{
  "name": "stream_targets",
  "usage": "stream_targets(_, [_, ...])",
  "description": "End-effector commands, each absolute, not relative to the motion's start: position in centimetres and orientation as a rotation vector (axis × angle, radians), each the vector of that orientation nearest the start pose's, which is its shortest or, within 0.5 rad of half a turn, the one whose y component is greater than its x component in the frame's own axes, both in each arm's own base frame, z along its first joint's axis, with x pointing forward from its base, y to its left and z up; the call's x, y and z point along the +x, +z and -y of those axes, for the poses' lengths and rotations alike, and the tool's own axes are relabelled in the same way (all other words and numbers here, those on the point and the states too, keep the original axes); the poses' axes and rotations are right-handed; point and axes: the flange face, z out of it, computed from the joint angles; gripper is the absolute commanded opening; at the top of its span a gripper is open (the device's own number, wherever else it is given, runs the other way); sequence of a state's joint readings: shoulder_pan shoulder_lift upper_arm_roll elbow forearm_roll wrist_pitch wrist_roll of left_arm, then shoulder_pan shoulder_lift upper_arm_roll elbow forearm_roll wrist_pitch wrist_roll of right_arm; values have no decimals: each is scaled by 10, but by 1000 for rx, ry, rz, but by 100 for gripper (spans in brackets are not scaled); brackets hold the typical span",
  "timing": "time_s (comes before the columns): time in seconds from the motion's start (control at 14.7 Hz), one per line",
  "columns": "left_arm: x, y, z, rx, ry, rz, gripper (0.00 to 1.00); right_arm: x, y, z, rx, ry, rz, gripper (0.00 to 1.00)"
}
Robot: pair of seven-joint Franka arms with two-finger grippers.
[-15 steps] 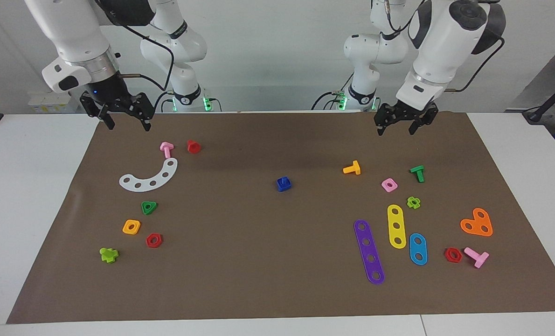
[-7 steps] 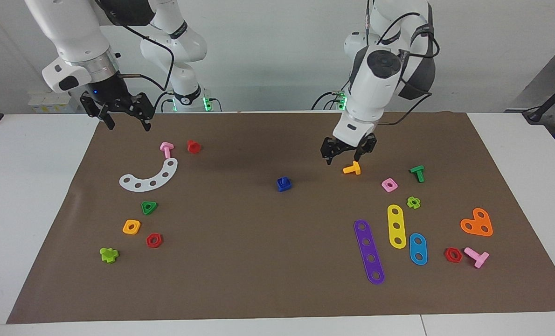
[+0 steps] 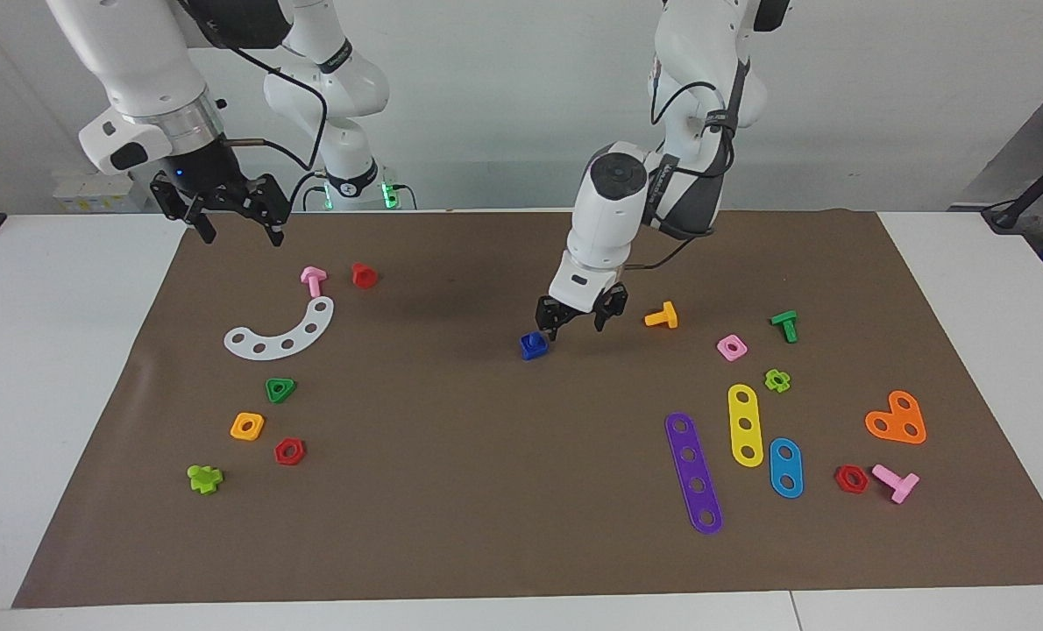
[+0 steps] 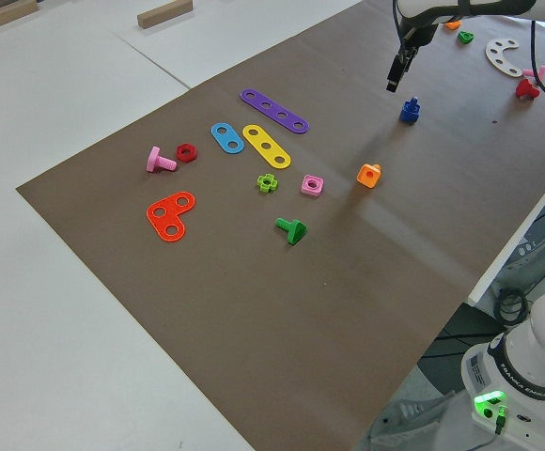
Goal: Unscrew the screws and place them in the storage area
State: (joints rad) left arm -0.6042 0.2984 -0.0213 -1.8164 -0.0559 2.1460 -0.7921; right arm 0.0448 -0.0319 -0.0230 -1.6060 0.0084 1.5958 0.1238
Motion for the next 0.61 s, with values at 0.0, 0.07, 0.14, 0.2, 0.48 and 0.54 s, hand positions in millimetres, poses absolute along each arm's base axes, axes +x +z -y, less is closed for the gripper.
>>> stream_targets(0.0, [501, 352, 398, -3171, 44, 367, 87, 544, 630, -11, -3104, -19, -119, 100])
stream_targets(0.07, [500, 349, 401, -3173, 36, 388, 86, 544, 630, -11, -3104, -19, -119, 100])
stream_targets(0.14, [502, 345, 405, -3181, 11, 447, 85, 544, 630, -11, -3104, -19, -119, 100])
stream_targets(0.2, [498, 340, 415, -3190, -6, 464, 83, 544, 630, -11, -3104, -19, -119, 100])
stream_targets(0.48, [499, 325, 419, -3198, -21, 465, 79, 544, 630, -11, -3104, -19, -119, 100])
stream_targets(0.54, [498, 321, 422, -3199, -21, 459, 78, 544, 630, -11, -3104, -19, -119, 100])
